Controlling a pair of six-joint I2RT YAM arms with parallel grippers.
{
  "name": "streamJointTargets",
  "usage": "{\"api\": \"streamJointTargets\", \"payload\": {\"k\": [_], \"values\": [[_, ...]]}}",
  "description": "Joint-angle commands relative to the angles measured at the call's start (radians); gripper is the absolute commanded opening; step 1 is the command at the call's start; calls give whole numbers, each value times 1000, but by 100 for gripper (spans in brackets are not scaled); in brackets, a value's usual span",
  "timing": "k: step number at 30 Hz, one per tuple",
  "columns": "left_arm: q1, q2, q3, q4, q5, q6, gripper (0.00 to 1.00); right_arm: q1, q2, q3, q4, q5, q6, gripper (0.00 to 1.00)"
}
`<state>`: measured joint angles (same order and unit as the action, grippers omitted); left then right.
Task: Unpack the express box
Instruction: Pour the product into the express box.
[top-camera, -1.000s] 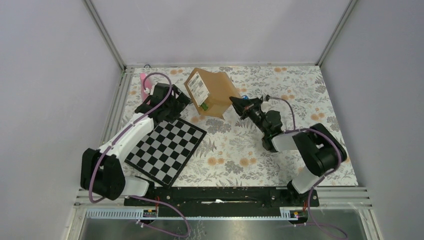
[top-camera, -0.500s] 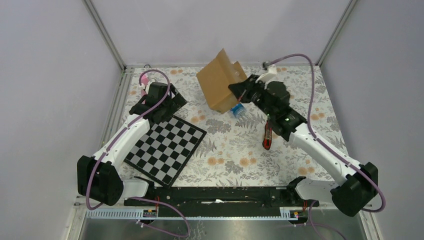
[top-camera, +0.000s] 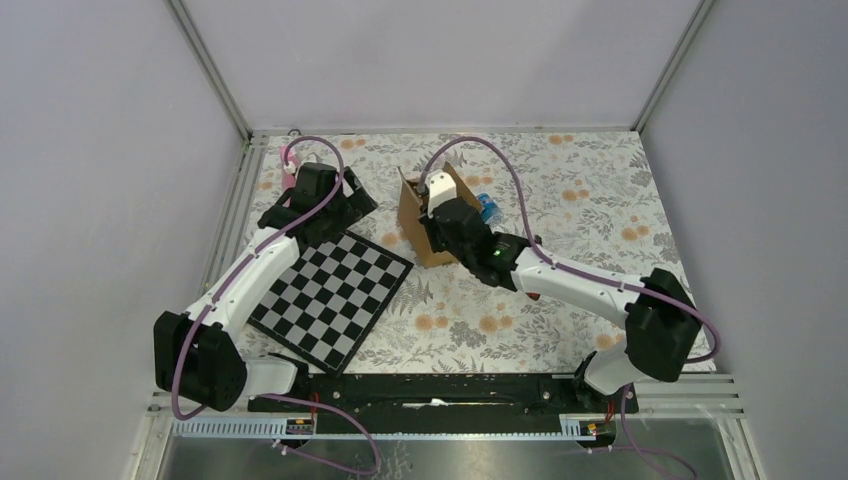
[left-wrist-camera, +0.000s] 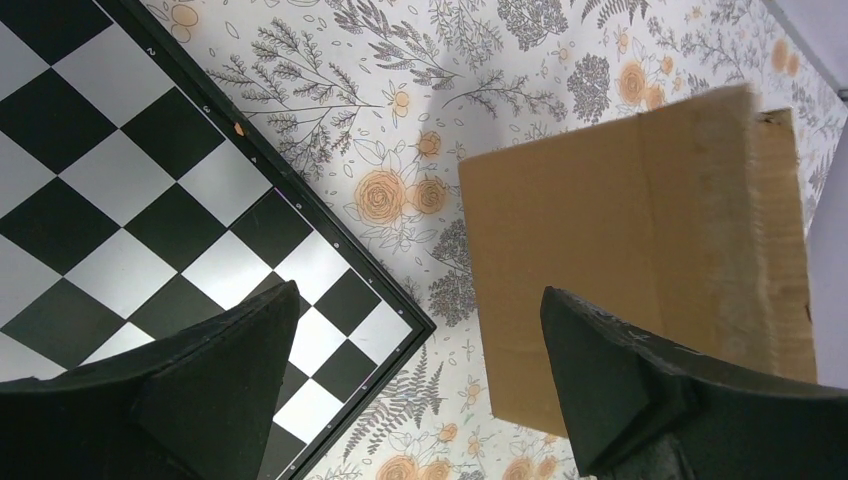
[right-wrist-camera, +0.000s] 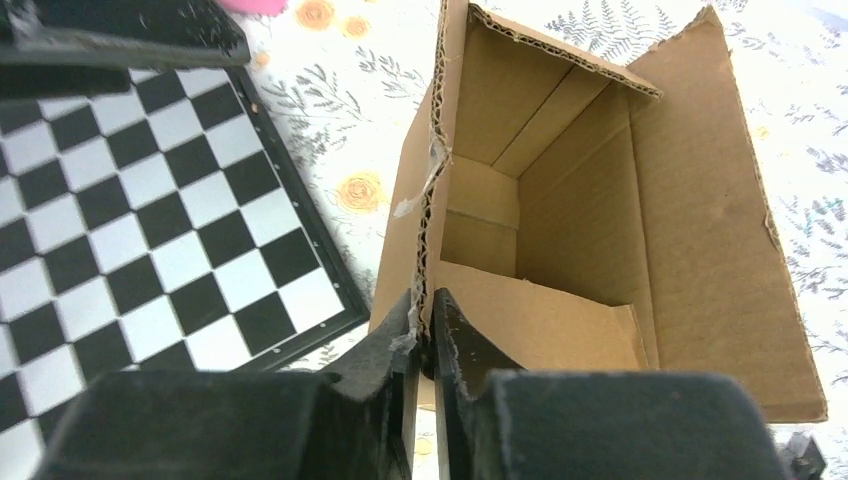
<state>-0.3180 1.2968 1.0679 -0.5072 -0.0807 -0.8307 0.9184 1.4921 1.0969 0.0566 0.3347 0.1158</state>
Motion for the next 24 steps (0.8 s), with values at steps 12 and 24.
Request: {"api": "streamJointTargets", "payload": {"k": [12, 24], "values": [[-17, -96, 34, 95, 123, 164, 99, 37, -66, 34, 49, 37, 42, 86], [-50, -211, 61, 77, 86, 280, 99, 27, -252, 10, -29, 31, 202, 100]]}}
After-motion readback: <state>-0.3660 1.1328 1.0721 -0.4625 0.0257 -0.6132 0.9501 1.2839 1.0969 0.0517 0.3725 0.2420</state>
